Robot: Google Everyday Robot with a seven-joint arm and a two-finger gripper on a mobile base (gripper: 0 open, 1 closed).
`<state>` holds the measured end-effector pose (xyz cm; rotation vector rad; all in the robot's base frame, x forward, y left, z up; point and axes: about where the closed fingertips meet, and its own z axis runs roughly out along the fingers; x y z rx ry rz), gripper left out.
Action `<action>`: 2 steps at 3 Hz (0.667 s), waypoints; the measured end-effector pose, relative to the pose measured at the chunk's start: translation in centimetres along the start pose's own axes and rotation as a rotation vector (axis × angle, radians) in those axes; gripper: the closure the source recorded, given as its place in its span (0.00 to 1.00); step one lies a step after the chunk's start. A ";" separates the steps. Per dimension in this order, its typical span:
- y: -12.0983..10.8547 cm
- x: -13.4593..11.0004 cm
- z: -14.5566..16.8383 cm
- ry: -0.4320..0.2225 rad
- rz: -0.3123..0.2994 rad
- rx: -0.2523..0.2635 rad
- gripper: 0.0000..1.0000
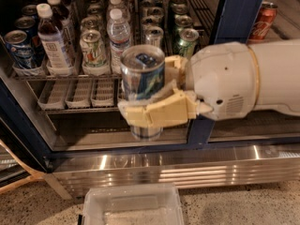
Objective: Pick redbull can from top shelf of fridge
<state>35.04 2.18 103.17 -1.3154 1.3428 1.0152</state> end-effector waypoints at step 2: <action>3.0 1.4 0.7 -0.010 0.052 -0.084 1.00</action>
Offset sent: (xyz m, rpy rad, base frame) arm -0.0237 0.0051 -0.0144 0.0110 0.0557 0.0616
